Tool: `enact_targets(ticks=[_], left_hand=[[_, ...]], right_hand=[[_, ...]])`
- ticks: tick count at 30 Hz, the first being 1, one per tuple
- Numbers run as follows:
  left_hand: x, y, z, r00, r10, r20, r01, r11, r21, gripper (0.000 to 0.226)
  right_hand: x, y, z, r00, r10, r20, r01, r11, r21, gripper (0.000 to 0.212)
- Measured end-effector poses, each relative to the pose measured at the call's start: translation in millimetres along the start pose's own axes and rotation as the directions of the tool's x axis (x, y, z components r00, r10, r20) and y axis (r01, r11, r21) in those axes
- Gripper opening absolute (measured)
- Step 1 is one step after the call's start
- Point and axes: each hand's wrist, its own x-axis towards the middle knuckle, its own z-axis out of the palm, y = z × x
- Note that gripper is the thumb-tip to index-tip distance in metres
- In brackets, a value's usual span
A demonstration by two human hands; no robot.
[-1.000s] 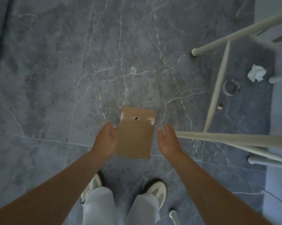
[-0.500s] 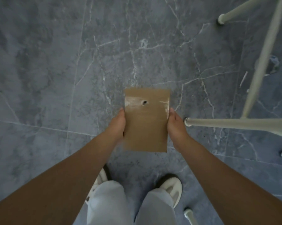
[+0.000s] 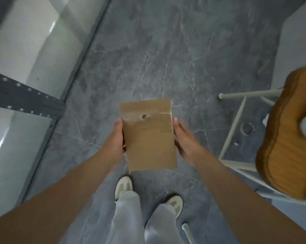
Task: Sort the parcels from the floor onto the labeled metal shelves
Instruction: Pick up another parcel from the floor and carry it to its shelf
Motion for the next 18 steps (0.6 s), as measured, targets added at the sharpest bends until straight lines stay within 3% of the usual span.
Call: enact_targets(ticks=[1, 3, 5, 11, 14, 18], left_hand=[[-20.2, 16.8, -8.5, 0.999, 0.037, 0.021, -0.037, 0.999, 0.001, 0.062], [-65.6, 52.7, -24.9, 0.996, 0.082, 0.025, -0.082, 0.997, 0.012, 0.051], [-110.3, 83.0, -42.7, 0.993, 0.114, 0.007, -0.114, 0.993, 0.018, 0.039], [-221.1, 151.8, -90.5, 0.957, 0.287, -0.052, -0.279, 0.953, 0.119, 0.041], [-275.4, 173.1, -100.5, 0.922, 0.376, -0.098, -0.357, 0.919, 0.165, 0.058], [-359.0, 183.4, -111.8, 0.851, 0.516, -0.096, -0.496, 0.85, 0.177, 0.049]], right_hand=[[-21.3, -23.3, 8.2, 0.999, 0.005, 0.049, -0.006, 1.0, 0.019, 0.106], [-69.0, -71.4, 28.7, 0.991, -0.029, 0.134, 0.029, 1.0, 0.005, 0.062], [-102.1, -99.6, 44.0, 0.979, -0.051, 0.197, 0.053, 0.999, -0.004, 0.046], [-187.5, -178.5, 74.8, 0.949, -0.162, 0.272, 0.183, 0.982, -0.055, 0.054], [-232.6, -211.9, 82.8, 0.928, -0.206, 0.309, 0.234, 0.971, -0.053, 0.064], [-300.1, -255.5, 92.0, 0.888, -0.283, 0.361, 0.329, 0.941, -0.073, 0.067]])
